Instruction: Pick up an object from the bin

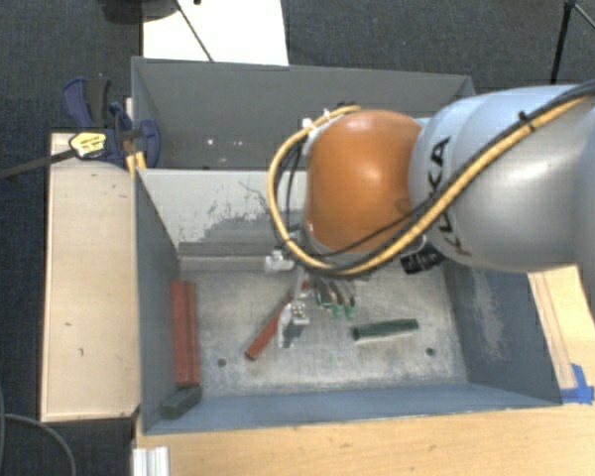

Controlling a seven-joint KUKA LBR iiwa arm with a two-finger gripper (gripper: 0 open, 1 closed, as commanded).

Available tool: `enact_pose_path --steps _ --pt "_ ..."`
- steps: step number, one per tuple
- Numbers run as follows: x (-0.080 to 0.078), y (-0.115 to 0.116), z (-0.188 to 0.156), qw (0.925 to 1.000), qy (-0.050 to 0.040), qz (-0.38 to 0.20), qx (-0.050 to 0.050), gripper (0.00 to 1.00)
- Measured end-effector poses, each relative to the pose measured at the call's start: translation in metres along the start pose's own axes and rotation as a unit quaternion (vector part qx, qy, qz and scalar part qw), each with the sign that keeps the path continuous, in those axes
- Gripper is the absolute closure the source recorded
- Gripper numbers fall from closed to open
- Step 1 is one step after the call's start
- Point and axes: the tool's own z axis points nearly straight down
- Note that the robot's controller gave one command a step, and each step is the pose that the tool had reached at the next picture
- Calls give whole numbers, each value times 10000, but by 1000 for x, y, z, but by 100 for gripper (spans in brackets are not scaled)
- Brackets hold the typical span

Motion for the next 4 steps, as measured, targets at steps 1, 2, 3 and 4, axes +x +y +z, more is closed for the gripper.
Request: enact_pose_path --steps 1,2,3,4 --pt "-4 -4 33 9987 -22 -502 -4 0" --pt "-32 -26 119 9847 -52 -1741 -9 100" --pt "-32 -26 119 9849 -51 -1732 -10 100" --pt "-23 -33 -77 9820 -45 -1890 2 100"
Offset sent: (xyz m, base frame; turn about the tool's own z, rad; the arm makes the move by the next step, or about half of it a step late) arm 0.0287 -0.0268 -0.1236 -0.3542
